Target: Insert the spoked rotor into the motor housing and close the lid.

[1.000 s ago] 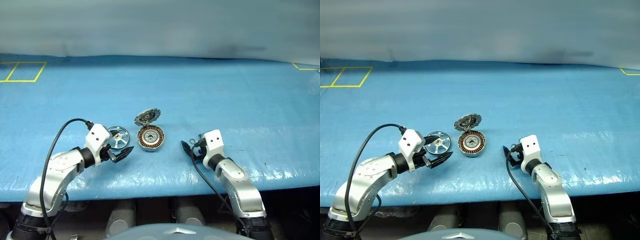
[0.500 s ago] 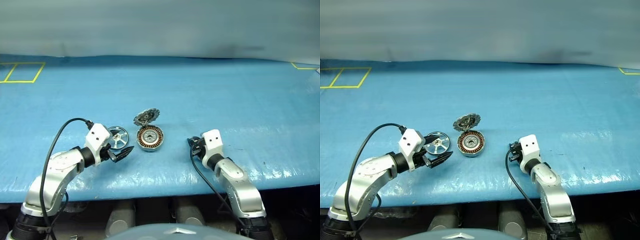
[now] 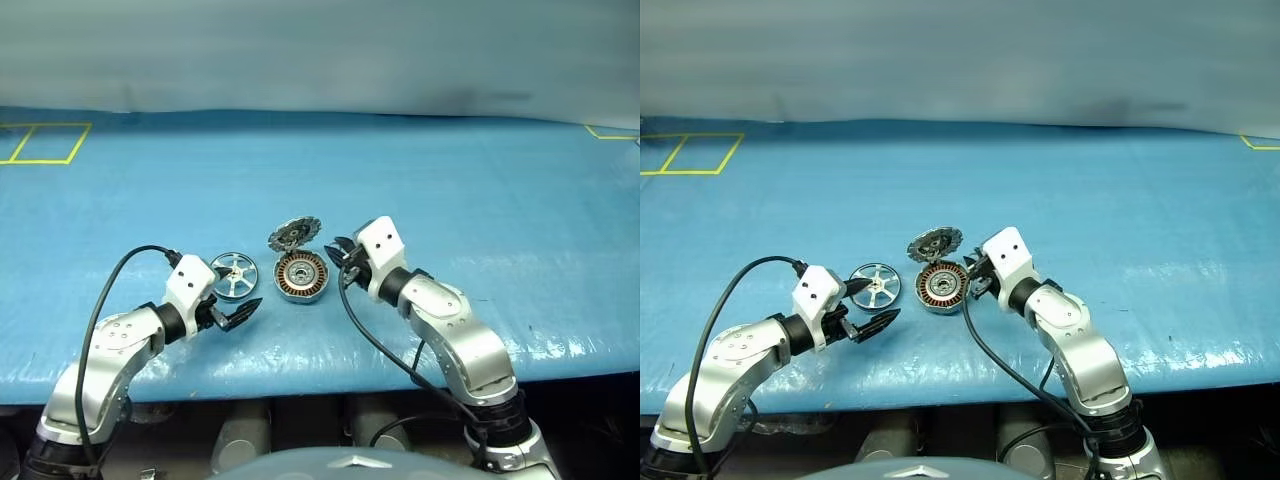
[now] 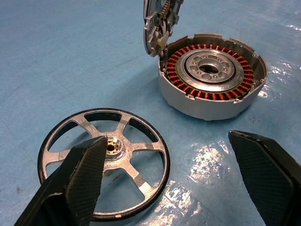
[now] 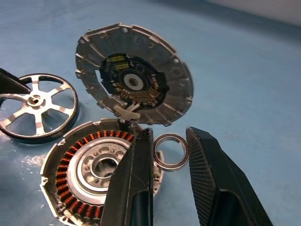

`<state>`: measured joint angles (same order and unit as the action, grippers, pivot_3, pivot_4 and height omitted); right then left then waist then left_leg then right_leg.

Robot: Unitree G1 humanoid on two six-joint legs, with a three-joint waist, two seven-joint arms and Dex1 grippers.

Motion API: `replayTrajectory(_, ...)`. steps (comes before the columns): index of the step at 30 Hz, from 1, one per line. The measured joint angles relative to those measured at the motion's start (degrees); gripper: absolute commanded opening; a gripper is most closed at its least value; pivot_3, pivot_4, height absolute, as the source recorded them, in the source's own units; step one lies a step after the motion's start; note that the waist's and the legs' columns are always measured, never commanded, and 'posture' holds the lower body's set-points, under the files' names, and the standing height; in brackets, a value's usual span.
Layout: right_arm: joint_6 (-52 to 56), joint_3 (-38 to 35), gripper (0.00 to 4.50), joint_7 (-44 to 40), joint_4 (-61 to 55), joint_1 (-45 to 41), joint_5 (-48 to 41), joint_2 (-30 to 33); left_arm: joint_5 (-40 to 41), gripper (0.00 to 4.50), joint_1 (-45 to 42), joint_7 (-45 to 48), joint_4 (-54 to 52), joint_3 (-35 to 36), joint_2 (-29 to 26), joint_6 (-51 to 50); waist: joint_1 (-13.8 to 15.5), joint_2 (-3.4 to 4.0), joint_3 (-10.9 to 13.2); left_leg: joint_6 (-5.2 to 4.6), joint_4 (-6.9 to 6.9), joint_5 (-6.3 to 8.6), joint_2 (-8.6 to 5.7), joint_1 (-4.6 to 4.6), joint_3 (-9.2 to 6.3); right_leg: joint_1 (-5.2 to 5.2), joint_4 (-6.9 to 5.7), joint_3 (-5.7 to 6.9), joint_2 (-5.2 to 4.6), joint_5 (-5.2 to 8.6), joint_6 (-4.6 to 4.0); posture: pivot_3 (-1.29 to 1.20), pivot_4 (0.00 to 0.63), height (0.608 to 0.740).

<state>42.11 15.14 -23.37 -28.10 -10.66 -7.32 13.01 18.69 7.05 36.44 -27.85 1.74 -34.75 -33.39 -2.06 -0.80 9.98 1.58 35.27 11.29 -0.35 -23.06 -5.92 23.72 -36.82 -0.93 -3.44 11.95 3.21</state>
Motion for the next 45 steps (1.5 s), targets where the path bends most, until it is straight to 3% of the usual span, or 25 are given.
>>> replayTrajectory(10, -2.0, 5.3, 0.68, 0.9, 6.6, -0.1, 0.3, -4.0, 0.4, 4.50, 0.1, -0.2, -0.1, 0.0, 0.0, 0.0, 0.0, 0.00, 0.0, 0.00, 0.01, 0.00, 0.00, 0.00, 0.00, 0.00, -0.01, 0.00, 0.00, 0.00, 0.00, 0.00, 0.150, 0.740)
replayTrajectory(36, -6.6, 6.0, 0.68, 0.6, 15.3, -1.4, 2.2, -5.6, 0.4, 4.50, -1.2, -0.1, 0.0, -0.1, 0.3, 0.1, -0.1, 0.00, 0.0, 0.00, 0.01, 0.00, 0.00, 0.00, 0.00, 0.00, -0.02, 0.00, 0.02, 0.00, 0.00, 0.00, 0.150, 0.740)
replayTrajectory(42, -6.6, 6.1, 2.65, 0.3, 15.3, -1.4, 2.2, -5.8, 0.4, 4.50, -1.4, -0.1, 0.0, -0.1, 0.3, 0.1, -0.1, 0.00, 0.0, 0.00, 0.01, 0.00, 0.00, 0.01, 0.00, 0.00, -0.02, 0.00, 0.01, 0.00, 0.00, 0.00, 0.150, 0.740)
replayTrajectory(45, -6.3, 5.2, 2.65, 0.4, 14.8, -1.3, 1.2, -6.4, 0.4, 4.50, -1.4, -0.1, 0.0, -0.1, 0.3, 0.1, -0.1, 0.01, 0.0, 0.00, 0.01, 0.00, 0.00, 0.00, 0.00, 0.01, -0.02, -0.01, 0.02, 0.00, 0.00, 0.00, 0.150, 0.740)
